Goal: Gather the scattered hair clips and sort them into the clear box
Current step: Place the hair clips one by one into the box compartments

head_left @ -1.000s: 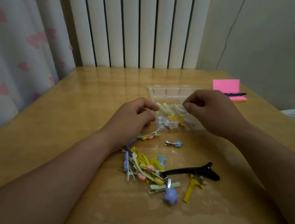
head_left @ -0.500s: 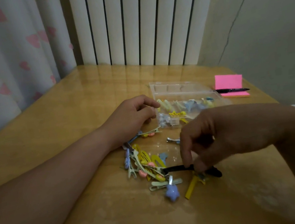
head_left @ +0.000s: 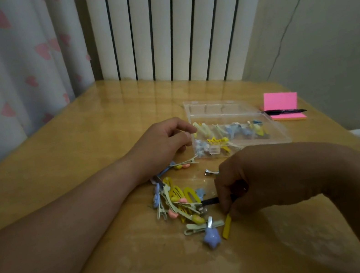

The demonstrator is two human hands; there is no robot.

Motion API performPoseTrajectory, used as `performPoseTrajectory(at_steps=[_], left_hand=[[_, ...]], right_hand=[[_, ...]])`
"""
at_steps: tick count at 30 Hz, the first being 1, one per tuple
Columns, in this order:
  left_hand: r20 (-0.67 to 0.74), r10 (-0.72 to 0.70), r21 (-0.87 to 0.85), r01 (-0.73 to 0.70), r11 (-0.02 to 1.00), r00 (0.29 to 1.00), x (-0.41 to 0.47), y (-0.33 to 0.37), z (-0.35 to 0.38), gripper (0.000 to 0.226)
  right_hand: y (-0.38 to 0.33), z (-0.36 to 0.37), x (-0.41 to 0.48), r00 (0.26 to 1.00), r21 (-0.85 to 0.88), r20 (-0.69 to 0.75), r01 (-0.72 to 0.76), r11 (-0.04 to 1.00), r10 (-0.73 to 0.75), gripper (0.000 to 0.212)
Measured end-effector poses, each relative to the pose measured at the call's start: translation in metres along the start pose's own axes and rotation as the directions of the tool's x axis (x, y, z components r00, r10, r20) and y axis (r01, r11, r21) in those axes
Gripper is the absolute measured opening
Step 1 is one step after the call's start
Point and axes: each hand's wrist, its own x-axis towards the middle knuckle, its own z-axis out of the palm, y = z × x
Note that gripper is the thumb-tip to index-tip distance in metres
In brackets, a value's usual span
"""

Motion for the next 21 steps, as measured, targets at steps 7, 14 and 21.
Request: performPoseTrajectory(at_steps=[7, 14, 21], left_hand=[[0.003, -0.005, -0.008, 0.005, 1.0, 1.0, -0.0003, 0.0003, -0.0002, 0.019], [0.003, -0.004, 0.003, 0.004, 1.0, 1.0, -0.0002, 0.0001, 0.0001, 0.02], [0.006, -0.006, -0.007, 0.006, 1.0, 1.0, -0.001, 0.0005, 0.0005, 0.019]], right_hand=[[0.0057, -0.0015, 0.0003, 0.995, 0.078, -0.048, -0.082, 0.994, 0.086, 0.012], [0.009, -0.0001, 0.0016, 0.989, 0.003, -0.081, -0.123, 0.992, 0.123, 0.014], [0.0113, -0.0041, -0.0015, 0.992, 0.128, -0.114, -0.045, 0.991, 0.059, 0.006]])
